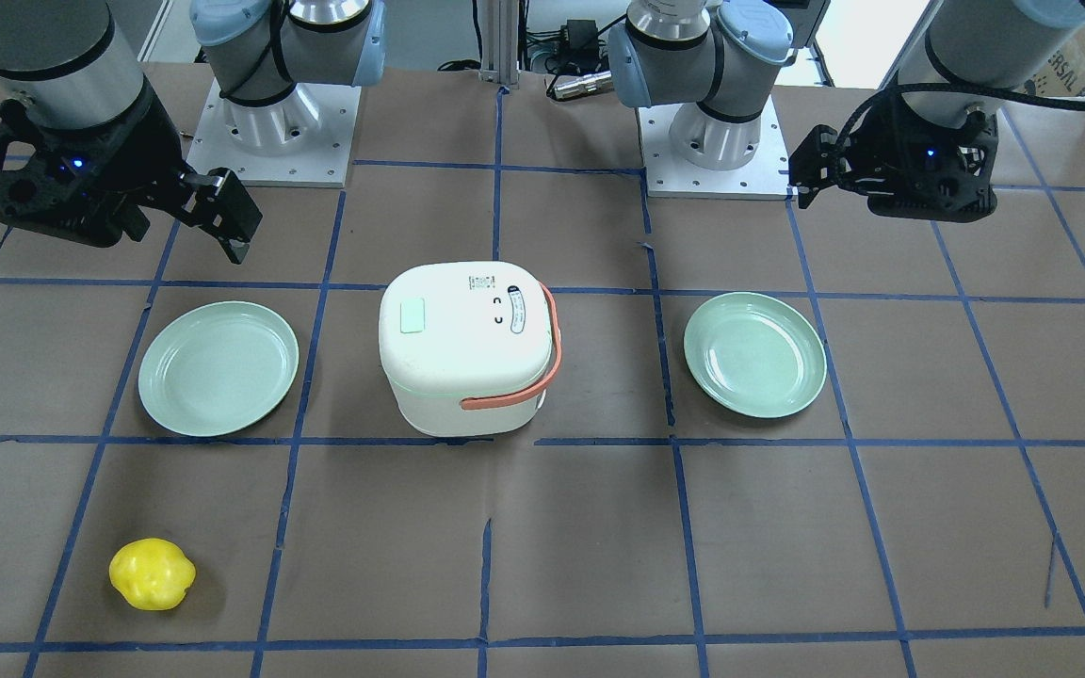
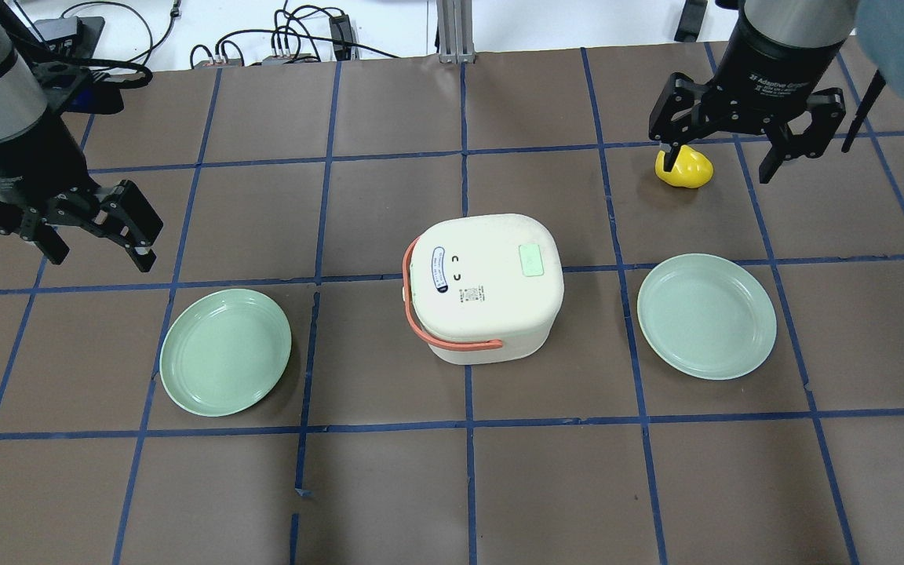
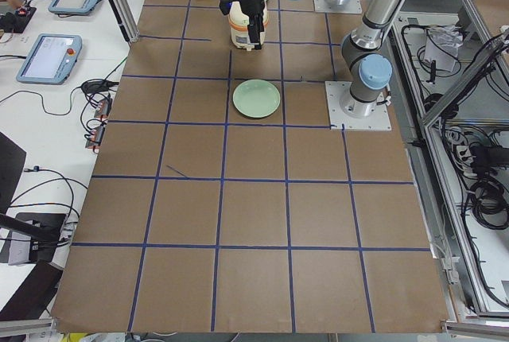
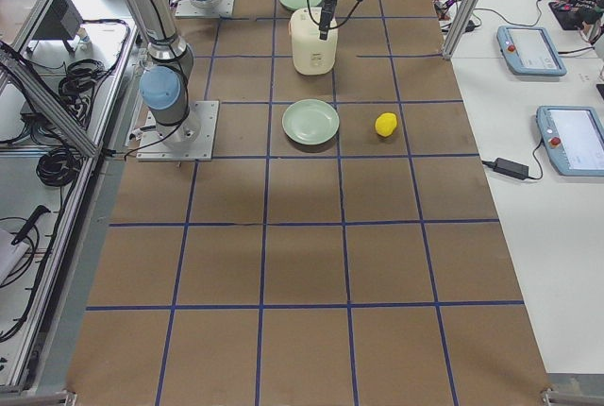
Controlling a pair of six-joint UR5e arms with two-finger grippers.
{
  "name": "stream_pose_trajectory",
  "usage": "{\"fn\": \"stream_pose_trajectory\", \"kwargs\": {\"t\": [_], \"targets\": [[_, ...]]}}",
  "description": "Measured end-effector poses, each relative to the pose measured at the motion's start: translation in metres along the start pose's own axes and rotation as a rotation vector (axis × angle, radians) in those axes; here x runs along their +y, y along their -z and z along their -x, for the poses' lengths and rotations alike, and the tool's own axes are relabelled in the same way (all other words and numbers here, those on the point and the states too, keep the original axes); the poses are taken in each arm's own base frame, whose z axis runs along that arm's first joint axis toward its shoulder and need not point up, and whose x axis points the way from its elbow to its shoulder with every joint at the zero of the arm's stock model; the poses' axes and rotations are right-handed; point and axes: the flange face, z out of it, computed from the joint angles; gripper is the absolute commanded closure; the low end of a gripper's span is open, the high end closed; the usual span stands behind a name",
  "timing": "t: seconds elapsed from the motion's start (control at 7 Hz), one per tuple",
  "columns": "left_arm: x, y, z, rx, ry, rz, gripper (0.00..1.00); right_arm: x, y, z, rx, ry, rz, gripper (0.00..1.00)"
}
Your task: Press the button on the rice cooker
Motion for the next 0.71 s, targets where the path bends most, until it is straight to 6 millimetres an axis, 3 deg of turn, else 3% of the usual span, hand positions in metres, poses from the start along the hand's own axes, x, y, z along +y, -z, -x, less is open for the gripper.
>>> {"fn": "stream_pose_trajectory", "kwargs": {"t": [0.71], "targets": [[-0.0001, -0.0001, 0.0, 0.0, 0.0, 0.0, 0.0, 0.0056, -0.0032, 0.0031, -0.027, 0.01, 0.022, 0.05]]}}
